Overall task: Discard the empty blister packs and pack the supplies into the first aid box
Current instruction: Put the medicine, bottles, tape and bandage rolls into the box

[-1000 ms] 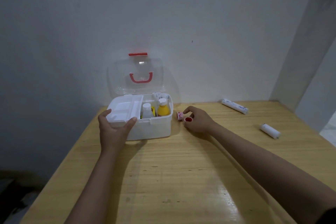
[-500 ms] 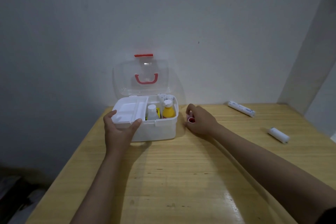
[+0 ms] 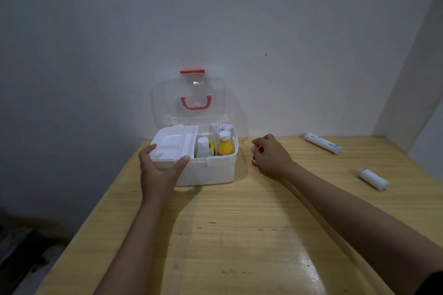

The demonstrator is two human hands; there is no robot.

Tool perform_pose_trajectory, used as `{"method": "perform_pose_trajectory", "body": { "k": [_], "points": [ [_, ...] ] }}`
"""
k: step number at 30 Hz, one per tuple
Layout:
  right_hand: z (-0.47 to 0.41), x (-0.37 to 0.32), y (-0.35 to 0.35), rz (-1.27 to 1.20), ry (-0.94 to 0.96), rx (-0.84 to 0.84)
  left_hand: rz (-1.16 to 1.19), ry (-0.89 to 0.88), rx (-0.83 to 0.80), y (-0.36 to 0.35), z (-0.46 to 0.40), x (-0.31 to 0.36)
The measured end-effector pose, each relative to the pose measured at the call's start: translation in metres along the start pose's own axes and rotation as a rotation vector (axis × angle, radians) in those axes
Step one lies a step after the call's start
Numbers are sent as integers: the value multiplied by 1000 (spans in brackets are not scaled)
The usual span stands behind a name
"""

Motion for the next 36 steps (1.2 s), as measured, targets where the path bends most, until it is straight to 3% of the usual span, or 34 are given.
{"method": "perform_pose_trajectory", "body": {
  "k": [12, 19, 22, 27, 36],
  "points": [
    [1, 16, 22, -111, -53, 51, -19, -3, 5, 0, -2, -2],
    [18, 26, 30, 51, -21, -5, -17, -5, 24, 0, -3, -5],
    [24, 13, 41, 70, 111, 80, -17, 0, 17, 0, -3, -6],
    [31, -2, 27, 212, 263, 8, -18, -5, 15, -1, -2, -5],
    [31, 1, 28, 178, 183, 38, -18, -10, 10, 0, -2, -5]
  ]
}}
Point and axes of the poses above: each hand's wrist, its own z-axis away from the middle knuckle, its own y-axis out of the back of the hand, x = y × z, the point moved 10 cm from there along -z, towards the middle knuckle, and after that the axes turned 14 degrees about x, right-handed, at the moved point
